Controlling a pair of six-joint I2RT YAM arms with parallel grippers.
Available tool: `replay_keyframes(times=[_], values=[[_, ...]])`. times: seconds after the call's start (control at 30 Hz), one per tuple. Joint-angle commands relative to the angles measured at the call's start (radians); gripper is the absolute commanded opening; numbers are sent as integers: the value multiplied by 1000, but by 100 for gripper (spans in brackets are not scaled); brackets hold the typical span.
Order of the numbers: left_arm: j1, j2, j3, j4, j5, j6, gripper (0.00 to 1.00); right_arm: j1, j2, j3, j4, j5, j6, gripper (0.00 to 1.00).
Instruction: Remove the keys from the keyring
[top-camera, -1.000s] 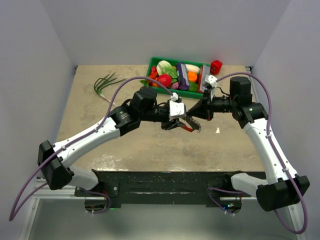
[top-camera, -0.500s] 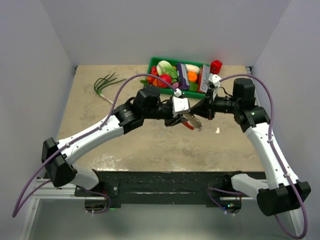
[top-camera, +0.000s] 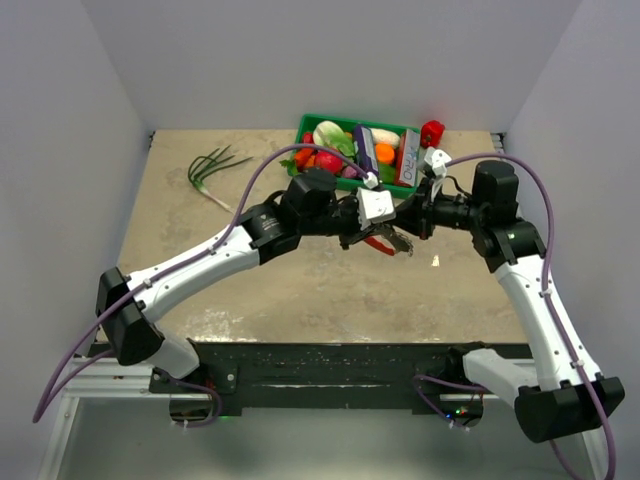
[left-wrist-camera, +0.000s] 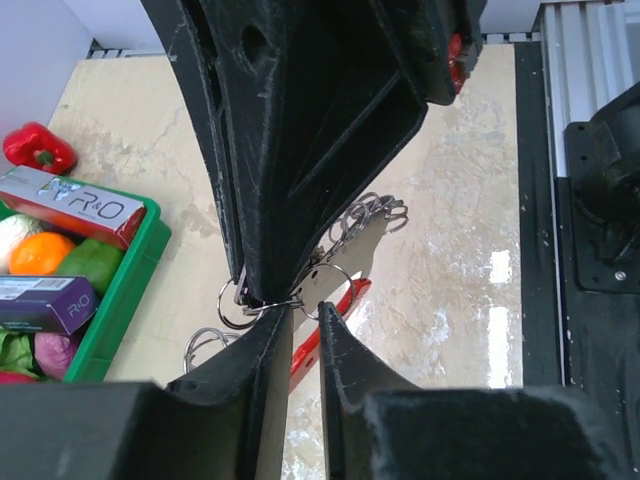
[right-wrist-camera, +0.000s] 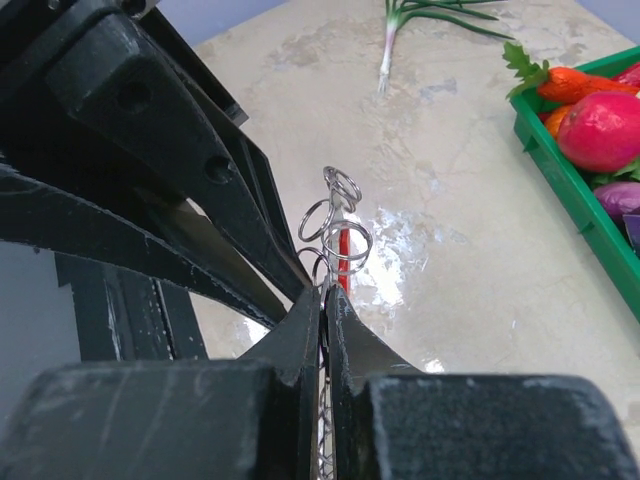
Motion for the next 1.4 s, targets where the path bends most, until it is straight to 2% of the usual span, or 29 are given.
replay_keyframes(times=[0.0,0.07,0.47,0.5,0.67,0.97,1.1,1.23,1.37], values=[[-17,30,61,85,-105,-10,10,21,-38,-1,29,-93,58,0],[-22,35,67,87,-127,-14,0,22,-44,-1,26,-83,53,0],[-22,-8,58,66,-161,2,0,21,-48,15,-25,-31,-4,0],[-22,-14,56,56,-158,15,1,22,-44,19,-26,-31,-4,0],[-14,-72,35,27,-156,52,22,21,-39,34,-37,-22,-19,0],[24,-140,22,3,-126,98,34,21,-30,55,-45,-17,-36,0],[31,-148,9,-16,-64,131,41,21,-27,71,-48,-24,-39,0],[34,-140,-8,-36,-27,174,55,22,-12,114,-107,-39,-124,0],[49,-132,-11,-53,43,185,58,21,19,172,-184,-51,-182,0]])
